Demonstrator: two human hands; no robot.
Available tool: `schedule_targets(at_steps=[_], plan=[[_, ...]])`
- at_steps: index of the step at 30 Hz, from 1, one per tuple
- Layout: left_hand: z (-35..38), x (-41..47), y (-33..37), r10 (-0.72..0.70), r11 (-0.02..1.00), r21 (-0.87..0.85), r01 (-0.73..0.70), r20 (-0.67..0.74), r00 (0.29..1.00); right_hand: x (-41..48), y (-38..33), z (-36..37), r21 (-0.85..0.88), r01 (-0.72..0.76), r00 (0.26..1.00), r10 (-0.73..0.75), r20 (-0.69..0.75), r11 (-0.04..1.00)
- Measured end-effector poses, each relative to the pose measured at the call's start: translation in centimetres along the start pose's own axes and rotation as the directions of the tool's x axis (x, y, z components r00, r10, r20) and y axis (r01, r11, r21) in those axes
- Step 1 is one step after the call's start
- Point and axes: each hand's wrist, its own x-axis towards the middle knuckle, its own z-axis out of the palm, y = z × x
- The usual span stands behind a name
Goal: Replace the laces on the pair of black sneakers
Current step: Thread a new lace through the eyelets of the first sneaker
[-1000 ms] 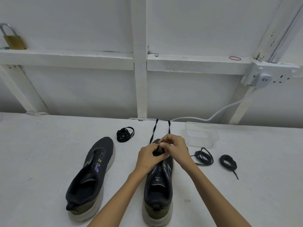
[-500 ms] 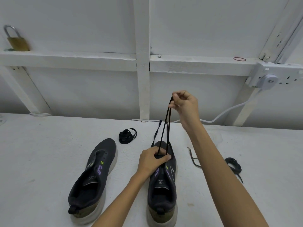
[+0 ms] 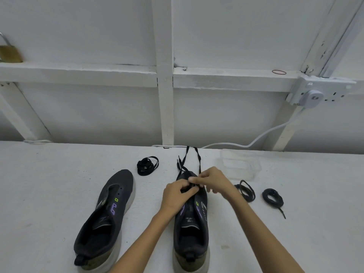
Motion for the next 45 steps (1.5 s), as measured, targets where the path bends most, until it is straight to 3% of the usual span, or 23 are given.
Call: schedule_targets(at_steps=[5,10,16,22,24,26,29,32,35,42,45], plan=[[0.1,0.0,-0.1,-0.023,1.0,-0.019,0.023,-0.011,1.0,0.1,-0.5,2.9,0.124,0.089,0.977,-0.063,-0.201,0.988],[-0.1,0.1,0.5,-0.061,0.998,0.03,0.061,0.005,0.998,-0.2,-1.9,2.4,0.29,0.158,0.968,-0.091,-0.233,0.944],[-0.4,0.0,0.5,-0.065,0.998,-0.024,0.066,0.023,0.998,0.6,-7.5,-2.3,0.491,0.288,0.933,-0.124,-0.339,0.822],[-0.4,0.1,0.5,-0.08,0.996,-0.04,0.081,0.038,0.996,2.3,-13.2,-8.1,0.504,0.483,0.841,-0.22,-0.494,0.716],[-0.4,0.1,0.5,-0.09,0.995,-0.038,0.092,0.04,0.995,3.5,-13.0,-8.0,0.47,0.494,0.832,-0.242,-0.499,0.732],[-0.2,0.1,0.3,-0.081,0.996,-0.024,0.082,0.035,0.996,4.9,-11.5,-6.9,0.414,0.413,0.871,-0.219,-0.44,0.811],[0.0,0.2,0.1,-0.075,0.997,-0.013,0.075,0.025,0.997,6.8,-6.9,-5.3,0.006,0.086,0.953,-0.081,-0.293,0.996],[0.0,0.3,0.1,-0.081,0.997,-0.001,0.081,0.023,0.996,7.1,-2.1,-2.6,-0.358,-0.093,0.993,0.06,-0.103,0.929],[0.1,0.2,0.2,-0.071,0.997,-0.005,0.071,0.023,0.997,7.1,0.8,0.1,-0.451,-0.058,0.997,0.026,-0.077,0.891],[0.1,0.1,0.3,-0.06,0.998,-0.018,0.06,0.016,0.998,8.1,1.6,1.2,-0.63,0.003,0.961,-0.177,-0.214,0.777],[0.1,-0.2,0.2,-0.037,0.999,-0.016,0.037,0.001,0.999,7.9,-0.2,-0.6,-0.512,0.046,0.882,-0.275,-0.382,0.858]])
